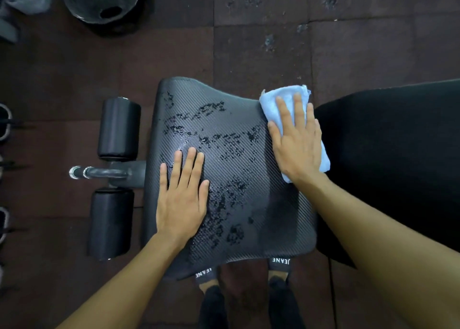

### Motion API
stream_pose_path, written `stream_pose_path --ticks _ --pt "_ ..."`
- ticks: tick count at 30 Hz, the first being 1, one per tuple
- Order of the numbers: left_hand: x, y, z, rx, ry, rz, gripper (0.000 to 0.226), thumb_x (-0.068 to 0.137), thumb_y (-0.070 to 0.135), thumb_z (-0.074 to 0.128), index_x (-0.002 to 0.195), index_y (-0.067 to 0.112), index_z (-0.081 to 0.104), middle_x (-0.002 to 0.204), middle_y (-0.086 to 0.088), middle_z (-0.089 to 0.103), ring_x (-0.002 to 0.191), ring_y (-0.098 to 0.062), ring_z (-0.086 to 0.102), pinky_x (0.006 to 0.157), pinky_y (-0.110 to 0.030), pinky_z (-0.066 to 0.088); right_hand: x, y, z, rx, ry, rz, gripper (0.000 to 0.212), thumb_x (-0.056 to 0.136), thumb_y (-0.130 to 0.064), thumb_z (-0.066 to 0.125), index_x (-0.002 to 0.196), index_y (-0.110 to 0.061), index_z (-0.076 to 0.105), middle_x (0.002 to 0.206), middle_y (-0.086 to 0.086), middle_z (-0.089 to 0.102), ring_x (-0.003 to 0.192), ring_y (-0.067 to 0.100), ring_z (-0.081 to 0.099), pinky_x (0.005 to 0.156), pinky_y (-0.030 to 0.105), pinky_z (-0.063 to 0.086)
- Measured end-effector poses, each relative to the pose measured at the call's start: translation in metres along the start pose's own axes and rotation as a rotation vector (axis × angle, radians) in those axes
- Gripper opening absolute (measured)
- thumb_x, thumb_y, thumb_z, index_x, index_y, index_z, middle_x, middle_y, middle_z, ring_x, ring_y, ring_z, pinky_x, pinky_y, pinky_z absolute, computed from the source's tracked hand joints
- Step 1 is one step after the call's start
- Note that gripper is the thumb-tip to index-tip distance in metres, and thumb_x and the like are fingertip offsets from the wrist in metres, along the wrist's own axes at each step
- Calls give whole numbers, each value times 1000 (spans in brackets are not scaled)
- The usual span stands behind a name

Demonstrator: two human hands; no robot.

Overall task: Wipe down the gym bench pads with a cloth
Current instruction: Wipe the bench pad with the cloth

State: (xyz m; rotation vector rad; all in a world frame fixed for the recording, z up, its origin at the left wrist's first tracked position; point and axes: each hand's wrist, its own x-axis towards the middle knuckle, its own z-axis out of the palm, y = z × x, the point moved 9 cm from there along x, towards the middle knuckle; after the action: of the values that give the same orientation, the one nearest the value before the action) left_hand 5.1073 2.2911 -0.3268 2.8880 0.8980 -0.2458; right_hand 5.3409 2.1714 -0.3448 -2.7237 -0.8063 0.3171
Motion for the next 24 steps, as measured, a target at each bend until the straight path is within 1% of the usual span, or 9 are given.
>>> stream_pose_path --ticks 3,6,9,11,13,16,19,21,24 --pt "0 -1 -1 -26 2 -7 57 103 40 20 156 19 16 164 3 8 152 -18 0 122 -49 8 -17 0 -2 5 57 20 50 103 -42 33 151 -27 30 162 7 19 144 39 25 113 49 29" --pt "1 -3 -2 -53 0 -9 57 102 41 21 156 20 17 164 4 8 152 -17 -1 122 -49 7 -77 -2 -2 -19 85 35 49 103 -41 37 151 -28 34 161 7 24 143 38 29 112 48 32" --pt "2 -2 -6 -128 3 -2 57 102 41 25 155 21 18 164 4 9 151 -16 -1 123 -48 6 -161 -11 6 -16 -2 8 52 102 -43 34 153 -33 27 164 1 15 148 31 21 113 46 31" --pt "1 -6 -8 -157 9 -16 57 102 41 26 155 22 18 164 4 8 151 -15 -1 123 -47 4 -189 -15 13 -6 -59 5 55 101 -47 29 154 -38 18 165 -3 7 150 27 14 114 46 28" --pt "-2 -17 -9 -135 21 -51 57 102 41 25 156 22 17 164 2 8 151 -16 0 123 -46 2 -170 -8 14 -12 -49 59 56 100 -47 30 154 -39 16 165 -3 7 150 28 15 115 47 28" --pt "-4 -30 -5 -111 12 -31 56 103 40 19 156 22 15 164 3 7 151 -17 0 122 -47 4 -94 -10 10 -44 30 119 53 101 -43 34 152 -29 29 162 7 20 144 38 26 112 52 32" --pt "-4 -31 -1 -80 23 0 56 103 39 18 156 21 12 164 2 6 152 -18 0 122 -47 6 -23 -41 8 -5 70 106 52 102 -42 32 151 -26 32 162 10 20 143 42 26 111 52 31" --pt "-4 -30 -1 -88 28 0 56 103 39 19 156 21 11 164 2 5 152 -18 -1 122 -47 6 -10 -72 14 1 79 85 52 103 -42 30 153 -28 29 163 5 17 146 39 21 114 49 26" --pt "-3 -30 -1 -103 32 3 56 103 39 19 156 21 12 164 2 6 152 -18 0 122 -46 6 -52 -107 24 31 29 20 51 105 -43 28 154 -32 21 164 -3 11 151 29 10 119 44 16"
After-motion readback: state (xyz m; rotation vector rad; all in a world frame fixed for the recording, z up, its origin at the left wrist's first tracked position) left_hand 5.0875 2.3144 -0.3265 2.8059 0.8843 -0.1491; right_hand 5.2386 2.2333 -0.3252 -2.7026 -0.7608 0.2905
